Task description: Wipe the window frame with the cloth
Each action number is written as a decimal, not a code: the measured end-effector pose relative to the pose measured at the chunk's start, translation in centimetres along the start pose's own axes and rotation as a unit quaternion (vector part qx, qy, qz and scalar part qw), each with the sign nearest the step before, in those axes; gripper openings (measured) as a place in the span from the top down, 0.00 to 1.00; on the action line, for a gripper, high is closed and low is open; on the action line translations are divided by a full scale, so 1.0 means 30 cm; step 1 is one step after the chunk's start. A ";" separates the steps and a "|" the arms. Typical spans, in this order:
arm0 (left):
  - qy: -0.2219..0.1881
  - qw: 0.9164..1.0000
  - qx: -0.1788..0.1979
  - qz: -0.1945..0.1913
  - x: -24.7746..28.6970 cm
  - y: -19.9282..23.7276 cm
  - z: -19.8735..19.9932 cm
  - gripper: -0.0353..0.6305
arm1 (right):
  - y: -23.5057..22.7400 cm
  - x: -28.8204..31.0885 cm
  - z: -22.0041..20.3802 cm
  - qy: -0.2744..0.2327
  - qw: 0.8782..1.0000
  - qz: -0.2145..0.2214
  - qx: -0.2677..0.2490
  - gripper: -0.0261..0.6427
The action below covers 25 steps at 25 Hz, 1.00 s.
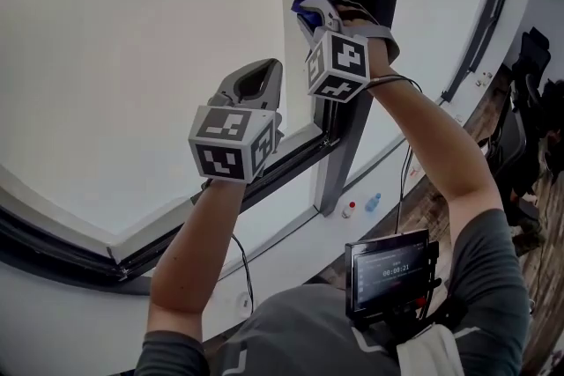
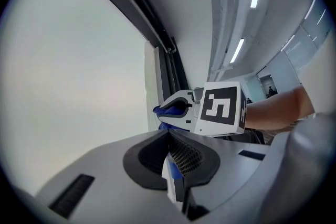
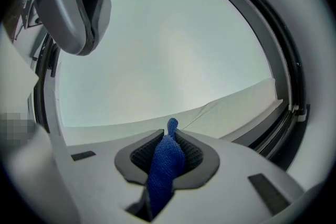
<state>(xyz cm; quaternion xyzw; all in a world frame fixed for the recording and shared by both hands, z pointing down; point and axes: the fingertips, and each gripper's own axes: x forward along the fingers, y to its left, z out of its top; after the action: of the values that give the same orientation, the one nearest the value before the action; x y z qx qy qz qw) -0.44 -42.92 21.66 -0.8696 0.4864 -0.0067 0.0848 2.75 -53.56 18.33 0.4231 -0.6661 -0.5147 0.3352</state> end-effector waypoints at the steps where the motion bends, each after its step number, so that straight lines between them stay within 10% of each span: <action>1: 0.004 1.000 -0.002 0.000 -0.001 -0.002 -0.022 0.94 | 0.025 -0.001 -0.008 0.001 1.000 0.003 0.005 0.86; 25: 0.112 0.991 -0.070 -0.015 -0.078 -0.072 -0.573 0.93 | 0.725 0.001 -0.202 0.052 0.990 0.111 0.073 0.86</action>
<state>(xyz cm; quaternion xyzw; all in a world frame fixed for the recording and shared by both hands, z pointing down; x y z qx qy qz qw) -1.46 -42.25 39.10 -0.8745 0.4786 -0.0717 -0.0317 3.33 -53.59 40.89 0.3957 -0.7266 -0.4017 0.3927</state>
